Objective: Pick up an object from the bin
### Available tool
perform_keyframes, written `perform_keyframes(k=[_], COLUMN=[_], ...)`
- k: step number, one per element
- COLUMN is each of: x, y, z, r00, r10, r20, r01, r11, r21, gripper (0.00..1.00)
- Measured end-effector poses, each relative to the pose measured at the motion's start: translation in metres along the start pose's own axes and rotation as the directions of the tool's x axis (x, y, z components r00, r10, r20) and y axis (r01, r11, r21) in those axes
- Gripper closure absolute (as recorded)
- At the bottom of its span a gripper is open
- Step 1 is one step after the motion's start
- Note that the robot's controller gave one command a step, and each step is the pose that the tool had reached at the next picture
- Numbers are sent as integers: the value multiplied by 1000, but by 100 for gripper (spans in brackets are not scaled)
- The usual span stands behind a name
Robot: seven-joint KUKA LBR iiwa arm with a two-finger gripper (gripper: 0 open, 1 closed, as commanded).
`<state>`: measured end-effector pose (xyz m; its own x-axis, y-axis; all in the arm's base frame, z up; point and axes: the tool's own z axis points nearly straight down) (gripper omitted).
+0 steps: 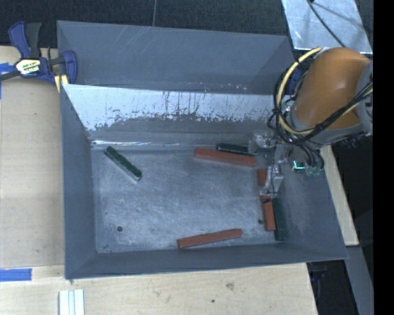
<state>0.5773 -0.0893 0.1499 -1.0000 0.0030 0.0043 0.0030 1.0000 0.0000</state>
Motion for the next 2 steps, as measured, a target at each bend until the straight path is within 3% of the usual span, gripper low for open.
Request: perform_keyframes(k=[1, 2], x=[-29, -31], y=[4, 4], z=[78, 74], r00=[973, 973], r10=[229, 229], r20=[8, 17], r01=[-229, -229], r11=[973, 974], r21=[-1, -2], gripper=[0, 100])
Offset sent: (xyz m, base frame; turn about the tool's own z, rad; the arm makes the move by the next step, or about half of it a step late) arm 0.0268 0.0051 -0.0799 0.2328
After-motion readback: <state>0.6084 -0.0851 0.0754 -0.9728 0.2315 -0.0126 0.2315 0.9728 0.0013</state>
